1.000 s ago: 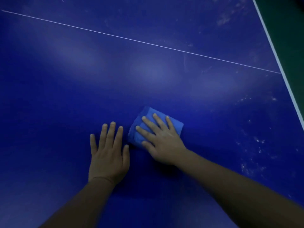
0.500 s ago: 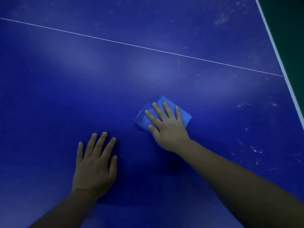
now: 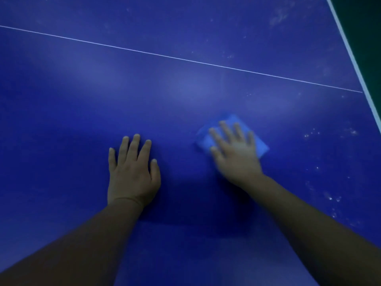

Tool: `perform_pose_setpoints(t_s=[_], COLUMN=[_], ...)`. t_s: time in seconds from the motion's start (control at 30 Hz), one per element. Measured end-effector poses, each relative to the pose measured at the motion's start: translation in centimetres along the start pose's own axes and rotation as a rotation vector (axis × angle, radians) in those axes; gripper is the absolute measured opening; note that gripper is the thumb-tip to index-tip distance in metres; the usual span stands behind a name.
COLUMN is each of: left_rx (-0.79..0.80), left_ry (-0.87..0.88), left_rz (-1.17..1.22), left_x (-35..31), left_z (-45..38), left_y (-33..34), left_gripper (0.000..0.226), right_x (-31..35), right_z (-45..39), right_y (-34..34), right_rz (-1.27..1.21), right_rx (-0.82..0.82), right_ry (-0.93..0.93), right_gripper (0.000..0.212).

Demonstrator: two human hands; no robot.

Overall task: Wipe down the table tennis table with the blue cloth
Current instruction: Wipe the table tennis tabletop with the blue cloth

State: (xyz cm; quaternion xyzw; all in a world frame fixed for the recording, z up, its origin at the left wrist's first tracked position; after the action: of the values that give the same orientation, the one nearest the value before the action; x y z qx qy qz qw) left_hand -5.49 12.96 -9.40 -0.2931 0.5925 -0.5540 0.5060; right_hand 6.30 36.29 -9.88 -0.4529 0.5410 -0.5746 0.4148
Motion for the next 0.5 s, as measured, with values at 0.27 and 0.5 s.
perform_pose_setpoints(t_s=[0.27,0.5], left_rx=[-0.061,-0.127], left_ry=[-0.009,-0.027], left_rz=[0.055,0.064], left_x=[-0.2,-0.1], left_z=[0.1,-0.1], left_y=[-0.9,-1.3], left_gripper=[0.063,0.066], right_x=[1.6,14.2], right_z=[-2.7,-16.5], right_y=[-0.4,0.7], right_rz=[-0.013,-0.103], right_rx=[-0.023,-0.003], right_ry=[0.23,-0.251], right_gripper=[0.062,0.054])
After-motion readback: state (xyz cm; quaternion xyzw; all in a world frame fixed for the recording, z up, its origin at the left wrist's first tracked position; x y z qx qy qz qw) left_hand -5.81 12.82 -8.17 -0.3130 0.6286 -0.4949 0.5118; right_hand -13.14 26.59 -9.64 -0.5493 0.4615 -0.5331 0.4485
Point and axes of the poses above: each hand's wrist, its own z-axis away from the middle knuckle, its own y-axis out of the palm, x = y × z, the point moved 9 cm from there along -z, towards the middle knuckle, and after that the axes turned 14 degrees about -y, right-handed, at the moved point
